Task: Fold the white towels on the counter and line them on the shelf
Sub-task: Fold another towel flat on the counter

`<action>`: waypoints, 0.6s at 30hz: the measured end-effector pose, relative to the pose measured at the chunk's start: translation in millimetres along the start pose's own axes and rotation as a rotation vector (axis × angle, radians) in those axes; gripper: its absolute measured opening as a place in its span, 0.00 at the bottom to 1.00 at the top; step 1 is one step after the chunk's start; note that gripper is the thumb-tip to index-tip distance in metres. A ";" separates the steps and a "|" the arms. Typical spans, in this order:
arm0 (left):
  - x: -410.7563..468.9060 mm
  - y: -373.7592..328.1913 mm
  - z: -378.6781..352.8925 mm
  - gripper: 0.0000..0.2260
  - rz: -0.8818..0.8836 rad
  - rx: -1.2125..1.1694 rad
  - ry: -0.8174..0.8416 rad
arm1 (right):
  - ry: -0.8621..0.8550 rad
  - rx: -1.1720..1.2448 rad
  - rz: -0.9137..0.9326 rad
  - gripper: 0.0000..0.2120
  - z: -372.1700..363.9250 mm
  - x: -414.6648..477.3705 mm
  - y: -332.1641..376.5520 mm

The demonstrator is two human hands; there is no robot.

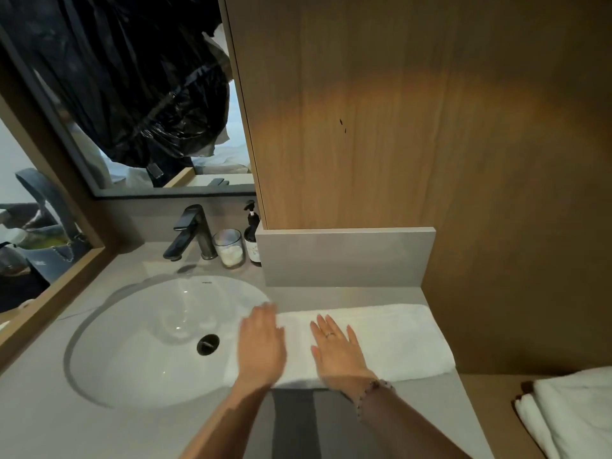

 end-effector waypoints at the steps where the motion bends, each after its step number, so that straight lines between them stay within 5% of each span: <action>1: -5.0 -15.0 -14.4 0.22 -0.119 -0.022 0.126 | 0.006 -0.027 0.013 0.48 -3.0 0.5 -1.5; 4: -13.1 -22.7 -46.3 0.29 -0.152 0.071 0.468 | 0.021 -0.043 0.002 0.56 -6.6 0.1 -16.5; 6: -10.3 -15.8 -48.4 0.41 -0.141 0.117 0.439 | -0.016 -0.048 -0.036 0.56 2.4 -5.9 -40.3; 8: -9.5 -4.7 -45.8 0.46 -0.076 0.112 0.425 | -0.048 -0.044 -0.120 0.42 14.2 -14.0 -74.5; 11: -11.6 11.2 -44.1 0.44 0.078 0.093 0.416 | -0.008 -0.078 -0.272 0.26 31.0 -25.6 -115.9; 15: -14.9 30.3 -37.2 0.31 0.324 0.093 0.420 | 0.023 -0.148 -0.328 0.26 33.0 -29.1 -124.7; 18: -18.5 64.2 -38.5 0.39 0.579 -0.038 0.532 | 0.058 -0.180 -0.357 0.26 35.8 -25.1 -120.8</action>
Point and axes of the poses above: each hand's wrist, its own x-axis towards the middle knuckle, its own z-axis out of the back of the hand, y = z × x, the point moved 4 cm from there along x, towards the middle knuckle, and after that the axes turned 5 degrees about x, right-handed, at the moved point
